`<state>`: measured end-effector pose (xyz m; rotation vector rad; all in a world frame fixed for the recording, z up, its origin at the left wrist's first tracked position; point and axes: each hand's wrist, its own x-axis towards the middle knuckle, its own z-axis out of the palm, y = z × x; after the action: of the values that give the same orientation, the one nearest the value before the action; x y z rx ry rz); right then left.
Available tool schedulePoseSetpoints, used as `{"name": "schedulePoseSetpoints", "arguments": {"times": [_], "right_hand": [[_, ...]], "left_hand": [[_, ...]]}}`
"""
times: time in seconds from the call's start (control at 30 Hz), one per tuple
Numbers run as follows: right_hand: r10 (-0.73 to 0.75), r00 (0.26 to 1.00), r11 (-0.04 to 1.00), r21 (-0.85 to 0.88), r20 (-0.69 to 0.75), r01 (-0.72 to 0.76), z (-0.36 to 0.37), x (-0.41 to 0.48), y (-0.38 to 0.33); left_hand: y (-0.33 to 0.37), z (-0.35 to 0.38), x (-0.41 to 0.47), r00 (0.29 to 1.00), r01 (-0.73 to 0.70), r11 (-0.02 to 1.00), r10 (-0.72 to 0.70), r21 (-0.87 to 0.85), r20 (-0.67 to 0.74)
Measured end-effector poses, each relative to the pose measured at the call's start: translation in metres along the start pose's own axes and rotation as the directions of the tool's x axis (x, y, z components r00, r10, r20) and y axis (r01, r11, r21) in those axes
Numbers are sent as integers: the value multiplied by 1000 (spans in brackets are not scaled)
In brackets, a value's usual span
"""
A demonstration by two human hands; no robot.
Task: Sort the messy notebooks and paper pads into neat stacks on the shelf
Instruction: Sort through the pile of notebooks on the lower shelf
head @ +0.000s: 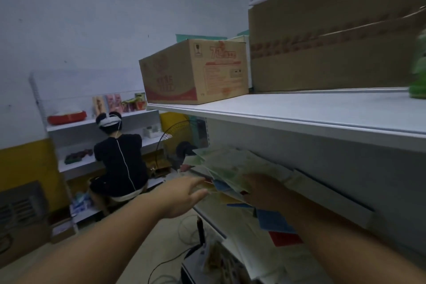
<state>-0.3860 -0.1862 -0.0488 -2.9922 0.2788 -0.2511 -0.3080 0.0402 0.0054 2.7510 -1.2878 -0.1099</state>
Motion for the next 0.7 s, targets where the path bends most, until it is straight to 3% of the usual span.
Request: {"name": "schedulePoseSetpoints", "arguments": {"times": [0.13, 0.2, 0.27, 0.3, 0.33, 0.4, 0.43, 0.5, 0.53, 0.6, 0.7], "right_hand": [[2, 1000, 996, -88, -24, -4, 11, 12, 4], [-32, 991, 999, -42, -127, 27, 6, 13, 8], [10, 949, 1000, -4, -315, -12, 1, 14, 5], [28, 899, 999, -18, -437, -40, -2, 18, 2], [-10, 842, 996, -84, -540, -42, -4, 23, 0], [-100, 734, 972, -223, -671, -72, -6, 34, -10], [-138, 708, 966, -253, -692, -59, -5, 40, -19], [-169, 779, 973, -228, -603, 36, -1, 51, -43], [-183, 838, 974, -209, -514, 84, 1, 54, -55], [-200, 887, 977, -149, -415, 151, 4, 61, -70], [-94, 929, 979, 134, -358, 151, -7, 74, -71]], "left_hand": [[-30, -12, 12, 994, 29, 996, -20, -89, 107], [-41, -12, 26, 992, 41, 986, -20, -161, 128], [-47, -9, 44, 996, 50, 939, -24, -339, 81], [-47, -5, 53, 997, 67, 865, -45, -498, 56], [-46, -2, 63, 996, 88, 726, -71, -682, 53], [-40, 3, 84, 993, 113, 310, -57, -944, 100], [-36, 3, 94, 992, 127, 114, -14, -985, 126], [-31, 3, 113, 988, 150, -146, 45, -978, 145], [-29, 4, 122, 991, 136, -211, 31, -968, 132], [-32, 7, 137, 993, 97, -243, -38, -965, 109], [-59, 7, 155, 988, 96, -259, -95, -961, 125]]}}
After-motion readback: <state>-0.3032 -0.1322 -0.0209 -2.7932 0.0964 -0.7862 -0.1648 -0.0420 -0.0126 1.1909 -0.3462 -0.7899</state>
